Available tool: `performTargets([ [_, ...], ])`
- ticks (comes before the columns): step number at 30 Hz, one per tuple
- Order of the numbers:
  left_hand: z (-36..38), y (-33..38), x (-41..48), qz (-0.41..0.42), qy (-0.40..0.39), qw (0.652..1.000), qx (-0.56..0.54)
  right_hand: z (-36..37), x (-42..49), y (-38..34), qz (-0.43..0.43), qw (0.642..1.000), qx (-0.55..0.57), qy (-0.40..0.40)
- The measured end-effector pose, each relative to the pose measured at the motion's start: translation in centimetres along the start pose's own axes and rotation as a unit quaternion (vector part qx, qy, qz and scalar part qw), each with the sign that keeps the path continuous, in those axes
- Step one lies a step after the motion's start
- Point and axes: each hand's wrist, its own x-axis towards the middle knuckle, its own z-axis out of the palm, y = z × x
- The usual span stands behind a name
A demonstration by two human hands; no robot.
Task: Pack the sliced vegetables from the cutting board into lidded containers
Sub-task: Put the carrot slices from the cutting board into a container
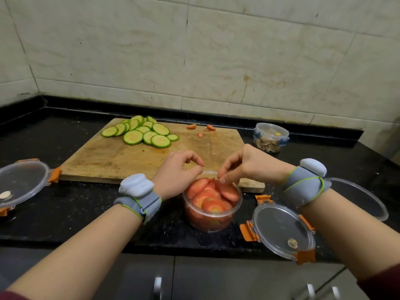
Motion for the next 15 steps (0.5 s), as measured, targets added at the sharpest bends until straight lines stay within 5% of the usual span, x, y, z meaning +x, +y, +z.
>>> performTargets([
  [8, 0.4, -2.5, 8.3, -0.060, 0.009, 0.986, 0.153, -3.4, 7.7, 3.4, 0.066, 0.984, 0.092, 0.134],
  [15, 1.5, -6.3, 16.5, -0.080, -0.030, 0.975, 0.206, -5.2, 16.5, 8.7, 0.119, 0.966, -0.166, 0.160],
])
